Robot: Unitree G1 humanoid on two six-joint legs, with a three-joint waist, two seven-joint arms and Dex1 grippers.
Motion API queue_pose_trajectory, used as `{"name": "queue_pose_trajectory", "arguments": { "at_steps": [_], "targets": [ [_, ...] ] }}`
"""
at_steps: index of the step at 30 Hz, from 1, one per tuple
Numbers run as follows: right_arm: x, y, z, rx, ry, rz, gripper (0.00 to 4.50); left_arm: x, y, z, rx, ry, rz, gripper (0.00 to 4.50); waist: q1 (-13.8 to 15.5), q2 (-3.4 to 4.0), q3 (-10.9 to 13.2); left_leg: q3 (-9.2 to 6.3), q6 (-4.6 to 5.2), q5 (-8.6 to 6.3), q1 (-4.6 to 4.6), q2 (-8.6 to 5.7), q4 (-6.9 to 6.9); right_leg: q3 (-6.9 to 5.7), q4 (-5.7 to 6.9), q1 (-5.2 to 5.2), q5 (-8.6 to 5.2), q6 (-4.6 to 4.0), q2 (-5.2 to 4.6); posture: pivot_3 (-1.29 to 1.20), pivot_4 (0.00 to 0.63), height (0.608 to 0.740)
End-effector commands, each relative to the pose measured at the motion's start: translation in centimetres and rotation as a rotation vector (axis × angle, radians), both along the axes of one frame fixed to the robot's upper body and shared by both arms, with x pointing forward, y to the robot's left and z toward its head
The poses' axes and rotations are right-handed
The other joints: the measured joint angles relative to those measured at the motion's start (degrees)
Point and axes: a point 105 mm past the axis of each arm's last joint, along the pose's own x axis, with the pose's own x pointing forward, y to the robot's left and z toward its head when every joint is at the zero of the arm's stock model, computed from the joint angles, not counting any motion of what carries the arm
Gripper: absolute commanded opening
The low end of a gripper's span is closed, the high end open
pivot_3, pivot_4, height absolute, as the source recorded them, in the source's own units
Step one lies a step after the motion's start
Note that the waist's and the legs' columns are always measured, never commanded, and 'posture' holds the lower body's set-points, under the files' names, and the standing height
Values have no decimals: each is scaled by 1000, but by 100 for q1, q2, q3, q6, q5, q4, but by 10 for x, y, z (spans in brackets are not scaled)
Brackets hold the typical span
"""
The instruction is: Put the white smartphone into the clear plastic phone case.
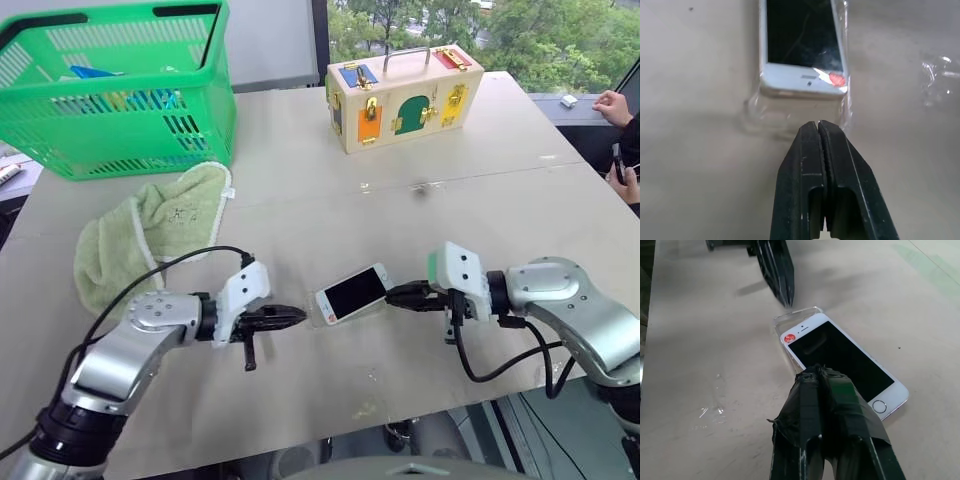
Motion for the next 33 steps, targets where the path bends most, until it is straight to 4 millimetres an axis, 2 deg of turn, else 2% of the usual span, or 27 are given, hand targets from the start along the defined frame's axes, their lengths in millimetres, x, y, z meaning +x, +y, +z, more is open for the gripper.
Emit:
{"name": "queue_pose_trajectory", "arguments": {
  "at_steps": [1, 10, 18, 23, 29, 33],
  "targets": [
    [-4, 0, 13, 22, -51, 28, 0, 0, -8, 7, -10, -27, -27, 21, 0, 0, 0, 0, 0, 0, 0, 0, 2, 1, 0, 1, 0, 0, -1, 0, 150, 740],
    [-3, -2, 13, 17, -66, 23, 0, 1, -30, -2, -17, -11, -51, 21, 15, -2, 0, 3, 0, 0, -3, -5, 26, 5, 3, 15, 1, 2, 0, 0, 150, 740],
    [-5, -4, 10, 15, -62, 15, 0, 2, -3, -3, 52, 2, -26, 21, 1, -1, 0, 4, 0, 0, -2, -4, 26, 5, 5, 15, 1, 2, 4, 0, 150, 740],
    [-2, -5, 8, 11, -67, 3, 0, 5, -19, -5, 17, -9, -32, 21, 19, -1, 0, 5, 0, 0, -2, -4, 31, 5, 8, 16, 1, 1, 3, 0, 150, 740],
    [15, -7, 7, -23, -90, -72, 0, 16, -43, -4, -65, -44, -17, 21, 9, -6, 0, 7, 0, 0, -4, -9, 40, 15, 10, 18, 12, 17, 4, 0, 150, 740],
    [47, -9, 4, -77, -140, -161, 0, 24, -49, -5, -100, -59, 14, 21, -7, -6, 0, 12, 0, 0, 5, -7, 40, 21, 25, 17, 14, 20, 10, 0, 150, 740]
  ]
}}
